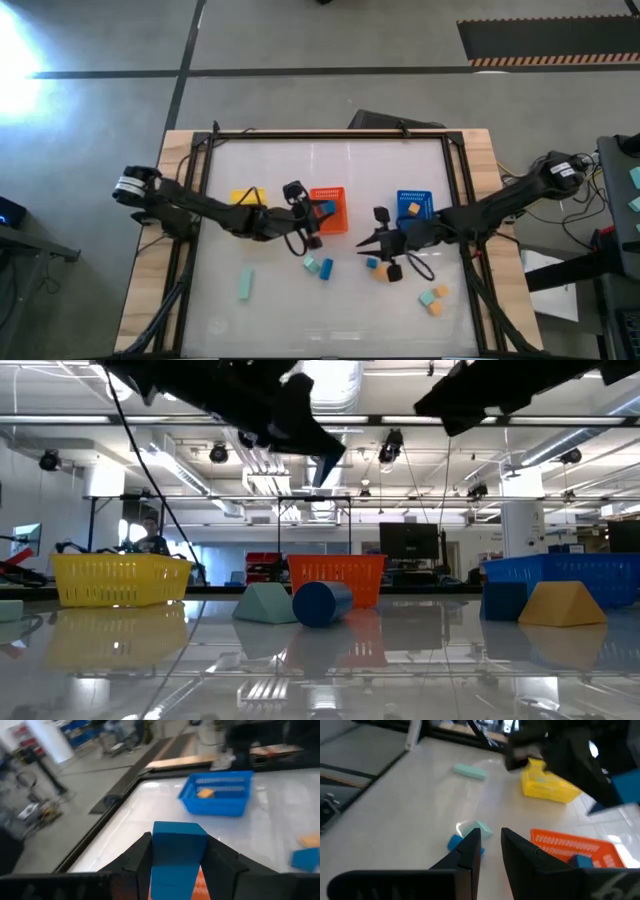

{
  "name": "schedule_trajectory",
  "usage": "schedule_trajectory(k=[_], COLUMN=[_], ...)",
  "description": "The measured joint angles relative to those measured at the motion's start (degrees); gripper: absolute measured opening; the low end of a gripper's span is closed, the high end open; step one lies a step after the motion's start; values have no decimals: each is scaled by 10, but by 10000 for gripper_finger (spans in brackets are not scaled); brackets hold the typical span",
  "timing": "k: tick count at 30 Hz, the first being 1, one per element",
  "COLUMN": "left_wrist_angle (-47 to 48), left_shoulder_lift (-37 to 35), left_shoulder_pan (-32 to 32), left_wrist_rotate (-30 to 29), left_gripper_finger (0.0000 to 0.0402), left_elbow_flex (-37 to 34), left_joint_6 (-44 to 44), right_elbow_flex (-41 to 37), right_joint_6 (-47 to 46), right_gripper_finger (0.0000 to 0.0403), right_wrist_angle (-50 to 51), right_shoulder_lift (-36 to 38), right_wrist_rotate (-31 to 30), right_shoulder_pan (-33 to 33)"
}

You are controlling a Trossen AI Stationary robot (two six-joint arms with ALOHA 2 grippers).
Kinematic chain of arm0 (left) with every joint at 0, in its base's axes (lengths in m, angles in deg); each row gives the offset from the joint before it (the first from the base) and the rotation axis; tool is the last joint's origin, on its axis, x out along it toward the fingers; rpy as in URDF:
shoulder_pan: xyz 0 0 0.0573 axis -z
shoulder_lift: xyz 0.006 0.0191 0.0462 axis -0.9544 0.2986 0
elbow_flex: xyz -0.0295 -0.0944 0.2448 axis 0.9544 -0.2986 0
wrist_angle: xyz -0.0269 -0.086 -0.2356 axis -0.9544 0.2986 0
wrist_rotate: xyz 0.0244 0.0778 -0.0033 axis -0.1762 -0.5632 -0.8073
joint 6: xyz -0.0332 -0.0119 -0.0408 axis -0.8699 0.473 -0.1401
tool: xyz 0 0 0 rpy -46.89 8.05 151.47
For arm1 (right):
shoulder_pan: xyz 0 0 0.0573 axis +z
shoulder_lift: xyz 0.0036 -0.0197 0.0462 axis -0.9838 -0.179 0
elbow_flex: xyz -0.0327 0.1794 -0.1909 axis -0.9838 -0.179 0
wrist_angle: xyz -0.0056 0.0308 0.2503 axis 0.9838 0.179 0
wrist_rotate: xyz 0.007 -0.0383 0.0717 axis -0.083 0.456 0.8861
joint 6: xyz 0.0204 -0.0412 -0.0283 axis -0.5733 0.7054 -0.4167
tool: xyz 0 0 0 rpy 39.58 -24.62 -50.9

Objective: Sort & place blocks by color
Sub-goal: Put the blue block into the orange bin, then put the yellow block into the blue bin

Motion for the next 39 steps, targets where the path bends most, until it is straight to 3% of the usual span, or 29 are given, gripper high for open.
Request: schedule_trajectory(k=[11, 19, 29, 39], left_wrist_angle=[-19, -31, -30, -30], left_shoulder_lift=[89, 133, 133, 131], left_shoulder_pan=[-35, -37, -37, -37], left_wrist_rotate=[-17, -14, -13, 4], left_gripper_finger=[137, 139, 141, 209], left_elbow_flex=[-7, 0, 2, 4], left_joint_6=[-151, -161, -161, -161], right_elbow_flex=[-79, -101, -101, -101], right_joint_6=[3, 15, 12, 8], right_gripper_finger=[64, 63, 61, 62], right_wrist_angle=[-61, -106, -108, -107], right_shoulder_lift=[76, 84, 81, 81], right_wrist_rotate=[-1, -2, -1, -1], right_shoulder_pan=[9, 8, 7, 7])
